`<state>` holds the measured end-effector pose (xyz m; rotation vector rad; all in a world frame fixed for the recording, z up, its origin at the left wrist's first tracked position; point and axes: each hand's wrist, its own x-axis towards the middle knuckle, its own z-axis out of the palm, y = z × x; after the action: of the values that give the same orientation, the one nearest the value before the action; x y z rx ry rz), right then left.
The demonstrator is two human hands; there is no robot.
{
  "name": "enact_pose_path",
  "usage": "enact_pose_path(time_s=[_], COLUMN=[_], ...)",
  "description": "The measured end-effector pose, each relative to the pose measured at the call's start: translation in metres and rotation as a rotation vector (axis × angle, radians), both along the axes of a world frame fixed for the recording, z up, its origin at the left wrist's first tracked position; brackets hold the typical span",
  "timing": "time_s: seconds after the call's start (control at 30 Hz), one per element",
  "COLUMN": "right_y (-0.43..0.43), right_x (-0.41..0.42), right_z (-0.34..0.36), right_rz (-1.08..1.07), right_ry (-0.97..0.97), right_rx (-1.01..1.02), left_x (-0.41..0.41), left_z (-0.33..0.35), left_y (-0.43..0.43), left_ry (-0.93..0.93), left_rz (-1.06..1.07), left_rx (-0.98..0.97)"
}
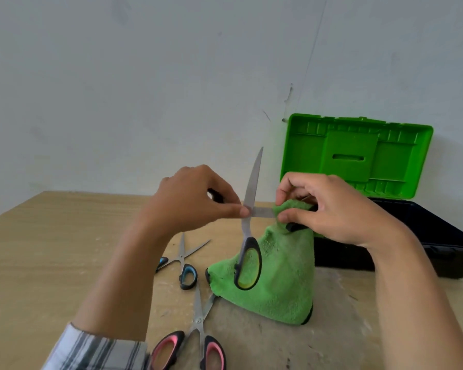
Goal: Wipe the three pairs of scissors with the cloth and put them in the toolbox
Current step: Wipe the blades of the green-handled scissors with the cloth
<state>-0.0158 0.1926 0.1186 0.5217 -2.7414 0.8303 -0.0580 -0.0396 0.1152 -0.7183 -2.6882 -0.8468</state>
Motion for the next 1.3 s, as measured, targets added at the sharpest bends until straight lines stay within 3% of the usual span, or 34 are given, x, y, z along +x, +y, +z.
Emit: enact_pose_path(time_s=[0.33,0.47,0.6,0.8,0.9,1.07,1.3], right_y=[0.002,0.014,0.019,0.007,-0.005,-0.039,-0.044], right_x=[-0.01,-0.018,-0.017,-0.013,-0.015,-0.022,-0.018], right_z=[-0.003,-0.005,-0.005,-0.003,-0.003,-0.011,-0.01], right_rz=[-0.099,-0.321,-0.295,-0.103,-0.065,-0.031,0.039], right_ry=[0.233,0.451,0.287,-0.008,0.064,0.278,0.18], right_rx=[-0.173,-0.514,-0.743,-0.736,-0.8,-0.635,-0.523], left_x=[-0.007,-0.011,-0.009,-0.009,-0.011,-0.007,-0.008], left_z=[-0.013,-0.013,-0.01,-0.009,-0.008,-0.006,-0.007], left_y=[0.009,0.005,0.001,0.005,0.005,0.013,0.016], left_ry=[-0.159,-0.144,-0.169,-0.109,-0.182,-0.223,-0.147], left_rz=[0.016,0.086,0.039,0.015,-0.016,-0.093,-0.078], left_rx=[0.247,0.29,0.393,0.43,0.545,0.674,0.773])
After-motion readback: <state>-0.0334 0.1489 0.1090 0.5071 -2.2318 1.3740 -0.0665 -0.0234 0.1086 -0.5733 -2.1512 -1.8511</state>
